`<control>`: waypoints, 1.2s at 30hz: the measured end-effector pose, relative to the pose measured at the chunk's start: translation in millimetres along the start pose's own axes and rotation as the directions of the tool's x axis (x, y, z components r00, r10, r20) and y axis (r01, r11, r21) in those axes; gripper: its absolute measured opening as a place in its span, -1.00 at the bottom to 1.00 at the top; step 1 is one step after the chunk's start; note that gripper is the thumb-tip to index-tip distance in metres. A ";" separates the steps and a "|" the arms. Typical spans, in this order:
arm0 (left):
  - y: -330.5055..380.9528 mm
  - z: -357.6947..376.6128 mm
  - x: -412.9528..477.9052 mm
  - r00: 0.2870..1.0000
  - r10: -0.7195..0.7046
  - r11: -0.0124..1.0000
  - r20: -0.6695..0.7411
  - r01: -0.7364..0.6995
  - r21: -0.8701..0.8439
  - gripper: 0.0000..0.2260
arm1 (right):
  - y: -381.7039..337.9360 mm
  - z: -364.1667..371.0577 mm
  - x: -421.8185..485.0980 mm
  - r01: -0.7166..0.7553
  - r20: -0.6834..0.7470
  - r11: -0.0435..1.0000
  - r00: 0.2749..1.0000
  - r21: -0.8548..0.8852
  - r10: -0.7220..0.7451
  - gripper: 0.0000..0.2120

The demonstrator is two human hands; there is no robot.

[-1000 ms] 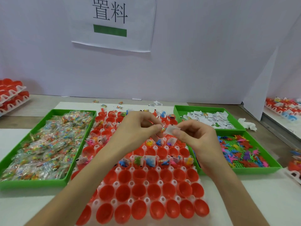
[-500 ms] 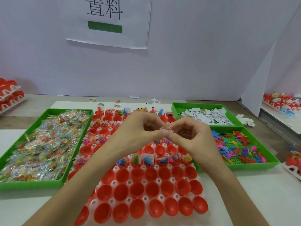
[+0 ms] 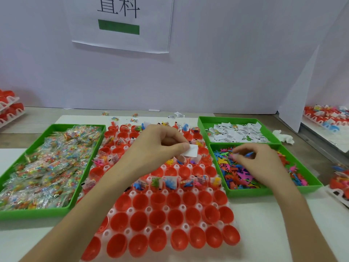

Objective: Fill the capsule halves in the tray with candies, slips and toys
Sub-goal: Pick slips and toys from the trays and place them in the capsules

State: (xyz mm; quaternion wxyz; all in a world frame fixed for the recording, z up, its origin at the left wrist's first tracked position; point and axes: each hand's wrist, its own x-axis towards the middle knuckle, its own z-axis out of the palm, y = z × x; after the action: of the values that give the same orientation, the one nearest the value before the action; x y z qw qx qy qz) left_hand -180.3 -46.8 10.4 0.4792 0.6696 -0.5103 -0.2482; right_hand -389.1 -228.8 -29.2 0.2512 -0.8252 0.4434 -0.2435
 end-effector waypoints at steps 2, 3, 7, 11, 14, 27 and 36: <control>-0.6 0.5 0.7 1.000 -0.006 1.000 0.011 0.006 0.007 -0.93 | 5.7 3.1 0.5 -0.040 0.085 0.995 0.995 -0.086 0.048 -0.93; -0.8 0.7 0.7 1.000 -0.007 1.000 0.018 0.007 0.003 -0.93 | 6.1 4.5 0.5 -0.047 0.088 0.995 0.995 -0.091 0.055 -0.92; -1.4 1.8 0.7 1.000 -0.005 1.000 0.030 0.005 -0.003 -0.92 | 3.8 6.6 0.9 -0.048 0.052 0.996 0.997 -0.075 0.052 -0.89; -1.0 2.1 1.1 1.000 -0.001 1.000 0.028 0.001 0.004 -0.92 | 2.7 9.8 1.5 -0.084 0.029 0.993 0.996 -0.079 0.087 -0.84; -0.9 1.5 0.4 1.000 -0.003 1.000 0.031 0.002 0.007 -0.93 | 0.0 12.4 0.1 -0.095 0.056 0.988 0.993 -0.125 0.102 -0.83; -1.8 2.4 0.5 0.998 -0.059 0.998 -0.004 0.059 -0.013 -0.91 | -5.9 3.0 1.0 0.071 -0.159 0.921 0.987 0.384 -0.010 -0.84; -2.7 7.3 0.9 0.993 -0.112 0.987 -0.038 0.106 -0.122 -0.90 | -64.5 17.1 -31.0 0.038 0.169 0.555 0.933 0.831 -0.318 -0.93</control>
State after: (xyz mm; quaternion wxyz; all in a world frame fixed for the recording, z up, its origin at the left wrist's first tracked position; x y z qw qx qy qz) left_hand -184.8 -50.3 5.1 0.5155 0.6720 -0.4463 -0.2889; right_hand -354.2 -167.9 -7.0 0.6406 -0.6835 0.1501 -0.3162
